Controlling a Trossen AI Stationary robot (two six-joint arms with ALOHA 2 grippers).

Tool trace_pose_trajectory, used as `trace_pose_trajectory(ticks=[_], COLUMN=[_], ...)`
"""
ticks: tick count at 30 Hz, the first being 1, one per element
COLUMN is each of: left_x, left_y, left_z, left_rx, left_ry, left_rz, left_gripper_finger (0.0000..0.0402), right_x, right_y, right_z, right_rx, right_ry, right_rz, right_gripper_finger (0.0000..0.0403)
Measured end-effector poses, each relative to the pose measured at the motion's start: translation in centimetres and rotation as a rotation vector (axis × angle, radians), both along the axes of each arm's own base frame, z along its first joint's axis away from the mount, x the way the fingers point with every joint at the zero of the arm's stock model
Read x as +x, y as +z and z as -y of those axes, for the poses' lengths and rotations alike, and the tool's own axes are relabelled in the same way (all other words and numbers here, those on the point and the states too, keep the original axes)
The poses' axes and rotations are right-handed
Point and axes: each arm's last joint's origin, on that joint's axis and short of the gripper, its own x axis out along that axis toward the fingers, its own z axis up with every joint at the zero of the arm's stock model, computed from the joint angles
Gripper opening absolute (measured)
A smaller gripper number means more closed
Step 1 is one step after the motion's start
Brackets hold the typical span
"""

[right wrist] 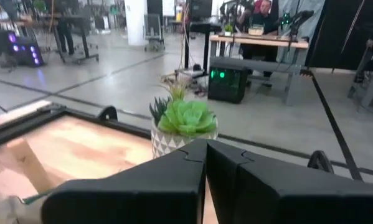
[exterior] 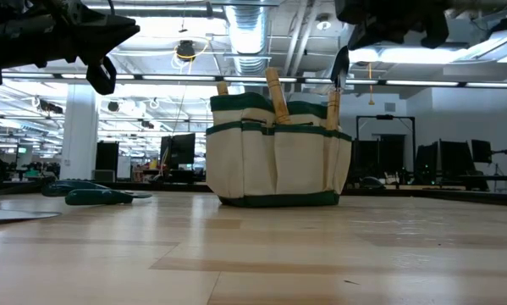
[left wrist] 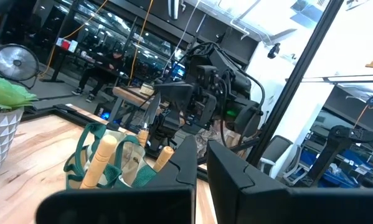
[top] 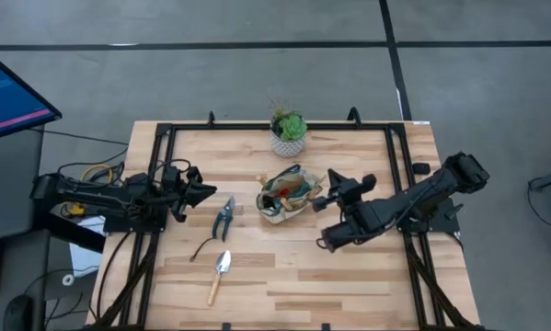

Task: Pick & Place Garden tools in Gardening bag
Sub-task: Put the trowel into the side pocket of the gardening bag

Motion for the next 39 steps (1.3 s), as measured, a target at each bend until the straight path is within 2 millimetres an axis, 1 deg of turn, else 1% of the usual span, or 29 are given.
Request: trace_pose_trajectory(ticks=[12,14,18,21,25,32,36,39], left_x=[0.0,0.0,0.0,0.0,0.0,0.0,0.0,0.0], left_y=[0.0,0.0,0.0,0.0,0.0,0.0,0.0,0.0], left_z=[0.0,0.0,0.0,0.0,0.0,0.0,0.0,0.0], left_rx=[0.0,0.0,0.0,0.0,0.0,0.0,0.0,0.0], left_ry=[0.0,0.0,0.0,0.0,0.0,0.0,0.0,-0.001], left_rz=[0.0,0.0,0.0,0.0,0.0,0.0,0.0,0.0], left_gripper_finger=[0.0008,0.0008,0.0008,0.0008,0.0008,0.0008,0.0008,0.0008], right_x=[0.9,0.9,0.4,0.5,1.1,2.5,2.7,2.5], right_y=[-0.2,0.3,2.5,2.7,1.8,-1.9,-2.6,-1.9], right_z=[-0.6,-0.8,-1.3,-1.0,-0.8,-0.6,-1.1,-1.3], right_rx=[0.079,0.046,-0.088,-0.096,-0.069,0.029,0.043,0.028], right_ry=[0.059,0.06,0.037,0.022,0.013,-0.006,0.0,0.007], right_rz=[-0.122,-0.103,0.027,0.042,0.021,0.008,0.035,0.059], right_gripper_finger=[0.0001,0.0,0.0,0.0,0.0,0.0,0.0,0.0])
